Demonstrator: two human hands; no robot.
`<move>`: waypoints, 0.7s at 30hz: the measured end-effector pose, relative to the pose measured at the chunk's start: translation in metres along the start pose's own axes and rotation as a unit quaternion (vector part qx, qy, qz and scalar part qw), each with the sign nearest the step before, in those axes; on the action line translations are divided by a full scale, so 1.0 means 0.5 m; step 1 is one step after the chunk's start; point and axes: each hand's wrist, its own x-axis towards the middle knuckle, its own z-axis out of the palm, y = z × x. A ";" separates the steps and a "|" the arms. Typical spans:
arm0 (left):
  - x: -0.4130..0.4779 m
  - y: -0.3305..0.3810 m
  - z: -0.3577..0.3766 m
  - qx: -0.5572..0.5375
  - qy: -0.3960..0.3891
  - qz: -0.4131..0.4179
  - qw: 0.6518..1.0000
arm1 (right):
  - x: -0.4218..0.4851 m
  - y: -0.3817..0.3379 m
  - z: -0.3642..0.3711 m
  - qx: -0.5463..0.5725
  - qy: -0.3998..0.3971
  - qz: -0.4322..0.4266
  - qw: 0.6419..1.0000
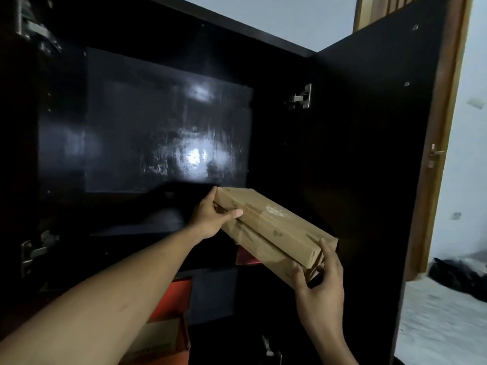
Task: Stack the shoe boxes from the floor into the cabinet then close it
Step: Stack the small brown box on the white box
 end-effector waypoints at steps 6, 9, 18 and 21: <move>0.042 0.000 0.022 -0.064 0.045 -0.008 0.997 | 0.014 -0.019 0.048 -0.020 0.036 -0.048 0.998; 0.036 -0.010 0.030 -0.122 -0.002 -0.018 0.992 | 0.016 -0.018 0.071 -0.030 0.022 -0.080 0.996; 0.009 0.017 0.123 -0.134 -0.051 -0.042 0.989 | 0.090 0.009 0.126 0.006 -0.071 -0.062 0.996; 0.006 0.002 0.135 -0.060 -0.038 -0.031 0.997 | 0.121 0.029 0.118 0.017 -0.090 -0.044 0.995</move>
